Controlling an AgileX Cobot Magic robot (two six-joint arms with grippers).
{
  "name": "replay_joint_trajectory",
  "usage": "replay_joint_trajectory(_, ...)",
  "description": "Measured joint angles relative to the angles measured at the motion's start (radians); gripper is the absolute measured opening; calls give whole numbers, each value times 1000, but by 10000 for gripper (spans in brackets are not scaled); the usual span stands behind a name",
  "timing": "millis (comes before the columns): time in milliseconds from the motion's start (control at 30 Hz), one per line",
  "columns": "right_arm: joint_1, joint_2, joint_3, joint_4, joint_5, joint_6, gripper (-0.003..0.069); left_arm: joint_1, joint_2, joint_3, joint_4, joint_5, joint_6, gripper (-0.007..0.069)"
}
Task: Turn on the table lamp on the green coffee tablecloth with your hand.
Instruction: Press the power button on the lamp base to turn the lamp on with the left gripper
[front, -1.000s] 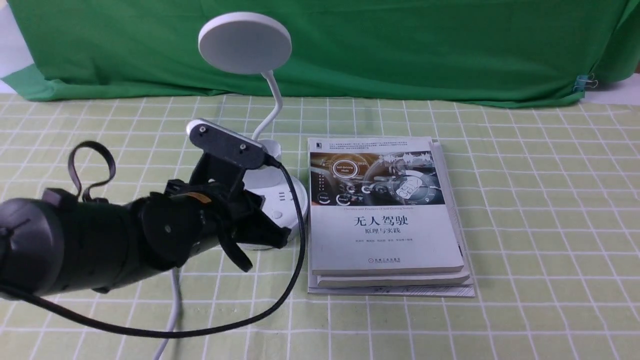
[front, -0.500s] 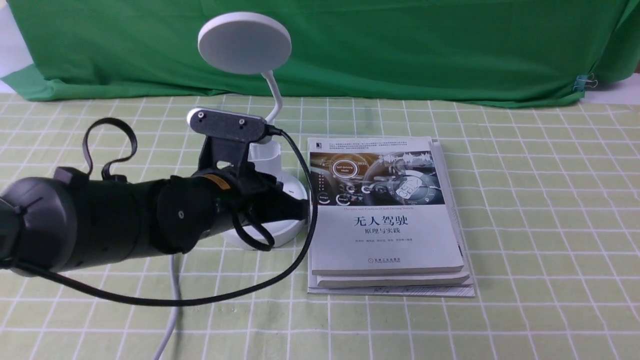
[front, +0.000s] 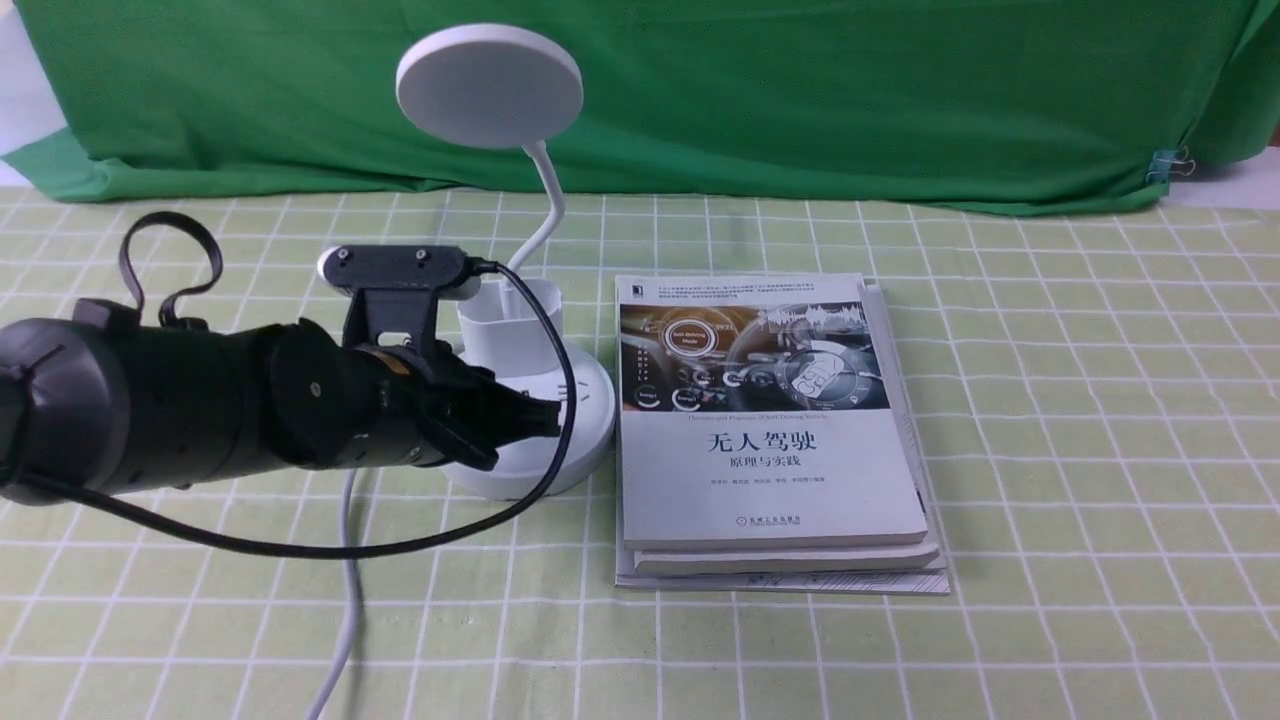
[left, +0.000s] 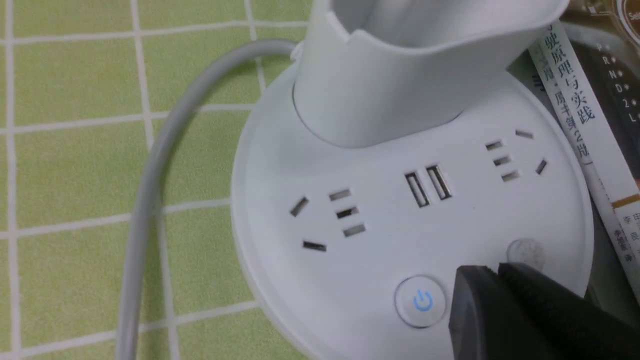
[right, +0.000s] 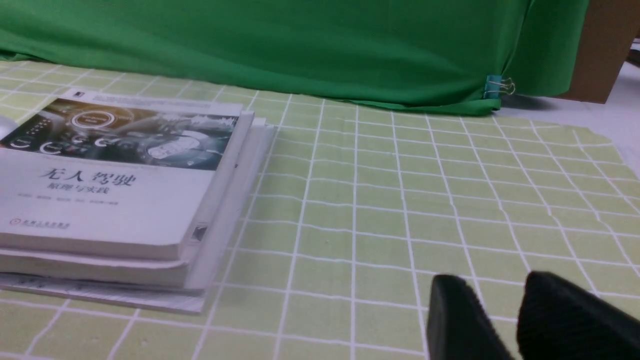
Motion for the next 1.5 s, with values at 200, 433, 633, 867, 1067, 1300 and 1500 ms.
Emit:
replay_joint_trajectory(200, 0, 0, 0, 0, 0, 0, 245, -26, 19, -68, 11, 26, 92, 18)
replay_joint_trajectory(433, 0, 0, 0, 0, 0, 0, 245, -27, 103, -145, 21, 117, 133, 18)
replay_joint_trajectory(633, 0, 0, 0, 0, 0, 0, 245, -28, 119, -148, 25, 124, 134, 18)
replay_joint_trajectory(867, 0, 0, 0, 0, 0, 0, 245, -28, 119, -148, 18, 99, 134, 18)
replay_joint_trajectory(1067, 0, 0, 0, 0, 0, 0, 245, -39, 119, -148, 3, 87, 134, 18)
replay_joint_trajectory(1300, 0, 0, 0, 0, 0, 0, 245, -52, 128, -148, 3, 78, 134, 18)
replay_joint_trajectory(1500, 0, 0, 0, 0, 0, 0, 245, -52, 149, -150, 3, 39, 134, 18)
